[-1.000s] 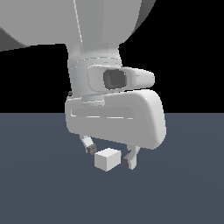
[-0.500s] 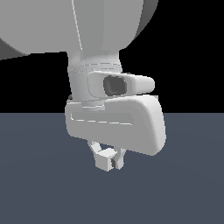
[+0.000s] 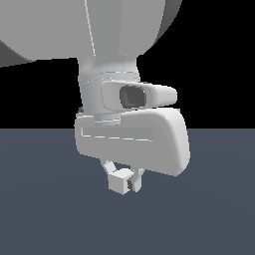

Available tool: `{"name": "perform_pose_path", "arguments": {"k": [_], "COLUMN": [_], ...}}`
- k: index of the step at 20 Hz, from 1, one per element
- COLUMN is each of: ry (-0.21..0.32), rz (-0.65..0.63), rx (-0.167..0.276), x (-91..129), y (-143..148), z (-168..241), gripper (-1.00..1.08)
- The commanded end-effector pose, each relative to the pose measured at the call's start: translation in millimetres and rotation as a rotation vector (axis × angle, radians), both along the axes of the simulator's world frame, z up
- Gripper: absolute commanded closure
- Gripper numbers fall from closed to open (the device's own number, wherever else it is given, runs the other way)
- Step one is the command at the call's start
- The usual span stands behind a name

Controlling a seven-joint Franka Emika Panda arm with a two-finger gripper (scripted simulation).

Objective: Plug the charger into the wall socket.

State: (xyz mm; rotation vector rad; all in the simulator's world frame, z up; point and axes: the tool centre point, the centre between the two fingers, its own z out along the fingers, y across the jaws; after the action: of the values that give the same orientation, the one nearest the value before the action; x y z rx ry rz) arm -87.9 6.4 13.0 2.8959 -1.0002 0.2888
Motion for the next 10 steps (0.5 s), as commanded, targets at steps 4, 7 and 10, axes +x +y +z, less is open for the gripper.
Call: {"name": "perform_pose_path", "arguments": {"k": [4,7,10], "ry": [-0.001,-0.002,-0.002], "rz": [0.037,0.071,0.115], "rx": [-0.001,-0.001,-0.002], "x": [2,3,6], "y": [-7,-13,-21], "z": [6,11,17], "gripper": [1.08,1.08,1.08]}}
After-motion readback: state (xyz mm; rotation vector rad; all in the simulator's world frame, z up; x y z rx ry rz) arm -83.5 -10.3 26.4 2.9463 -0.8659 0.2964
